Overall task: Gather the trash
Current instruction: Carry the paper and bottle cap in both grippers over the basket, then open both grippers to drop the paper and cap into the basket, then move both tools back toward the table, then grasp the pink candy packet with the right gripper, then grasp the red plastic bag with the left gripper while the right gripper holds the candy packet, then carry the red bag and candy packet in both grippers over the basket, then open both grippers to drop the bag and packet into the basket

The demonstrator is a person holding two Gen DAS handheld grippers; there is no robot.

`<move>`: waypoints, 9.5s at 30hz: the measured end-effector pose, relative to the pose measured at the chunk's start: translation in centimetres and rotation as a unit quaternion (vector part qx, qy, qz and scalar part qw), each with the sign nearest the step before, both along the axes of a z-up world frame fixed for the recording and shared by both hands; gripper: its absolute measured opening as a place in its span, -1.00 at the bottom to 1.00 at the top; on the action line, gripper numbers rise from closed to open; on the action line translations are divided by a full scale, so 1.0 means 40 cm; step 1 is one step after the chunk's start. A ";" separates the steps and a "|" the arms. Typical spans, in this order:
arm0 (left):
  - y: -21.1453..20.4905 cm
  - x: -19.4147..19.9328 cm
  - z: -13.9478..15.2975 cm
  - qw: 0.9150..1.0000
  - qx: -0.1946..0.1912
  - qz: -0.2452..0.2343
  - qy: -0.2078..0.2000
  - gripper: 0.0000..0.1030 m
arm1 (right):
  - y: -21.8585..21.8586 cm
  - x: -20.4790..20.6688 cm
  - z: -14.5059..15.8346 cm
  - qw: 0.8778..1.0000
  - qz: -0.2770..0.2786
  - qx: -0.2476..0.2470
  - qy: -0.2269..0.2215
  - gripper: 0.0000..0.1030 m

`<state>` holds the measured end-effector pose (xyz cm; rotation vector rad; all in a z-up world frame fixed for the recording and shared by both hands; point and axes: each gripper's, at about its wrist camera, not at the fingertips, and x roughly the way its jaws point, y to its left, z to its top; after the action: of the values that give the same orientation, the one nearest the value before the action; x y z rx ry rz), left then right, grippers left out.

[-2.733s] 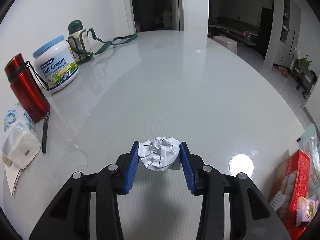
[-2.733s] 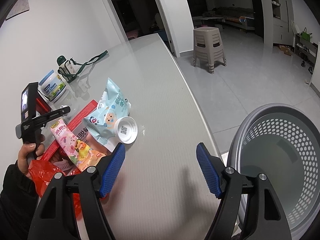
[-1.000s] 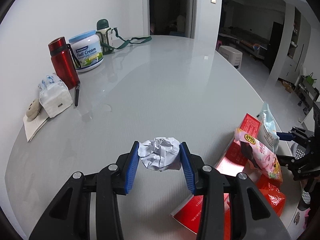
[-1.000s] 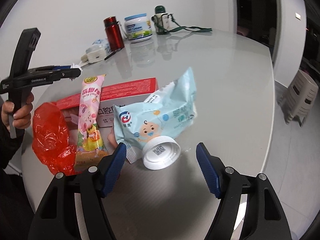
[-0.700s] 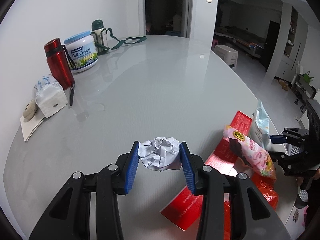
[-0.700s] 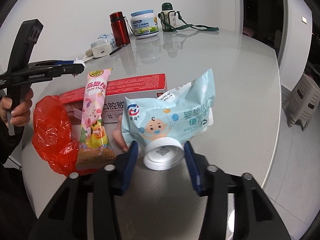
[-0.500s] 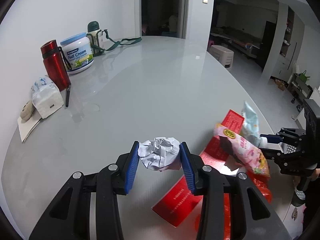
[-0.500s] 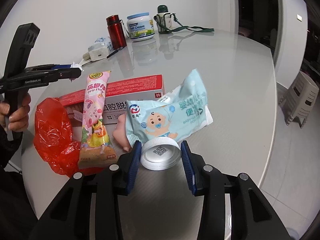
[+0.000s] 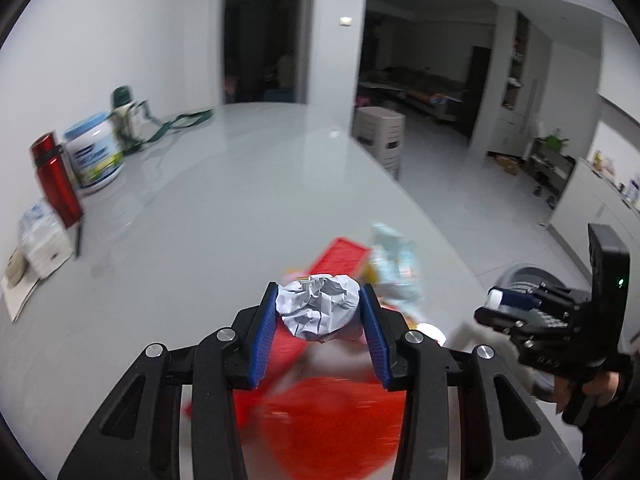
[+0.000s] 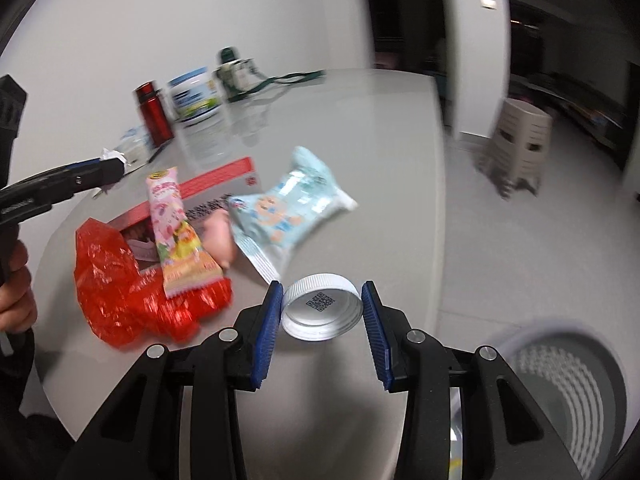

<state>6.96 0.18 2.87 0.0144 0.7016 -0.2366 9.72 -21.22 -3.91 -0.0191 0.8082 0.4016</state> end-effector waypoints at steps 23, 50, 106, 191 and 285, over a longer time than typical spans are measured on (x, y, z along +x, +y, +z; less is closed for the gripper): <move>-0.530 -0.126 -0.123 0.976 0.007 -0.210 0.052 -0.22 | -0.397 -0.378 -0.058 0.948 -0.317 0.015 0.002 -0.24; -0.729 -0.099 -0.247 0.969 0.061 -0.217 0.106 0.17 | -0.508 -0.366 -0.126 0.943 -0.328 0.047 0.018 0.11; -0.128 -0.147 -0.032 1.000 0.021 0.006 -0.012 0.64 | -0.049 -0.264 0.043 0.985 -0.165 0.034 -0.040 0.26; -0.054 -0.169 -0.132 0.998 0.039 0.042 -0.004 0.32 | 0.017 -0.265 0.088 0.989 -0.113 0.085 -0.044 -0.24; -0.690 -0.049 -0.208 0.976 0.026 -0.196 0.086 -0.05 | -0.482 -0.348 -0.078 0.927 -0.375 0.027 -0.002 -0.21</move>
<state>5.01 -27.44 -5.43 0.1861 0.8755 -0.6041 -4.20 -40.49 -7.04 0.3339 0.7389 -0.3040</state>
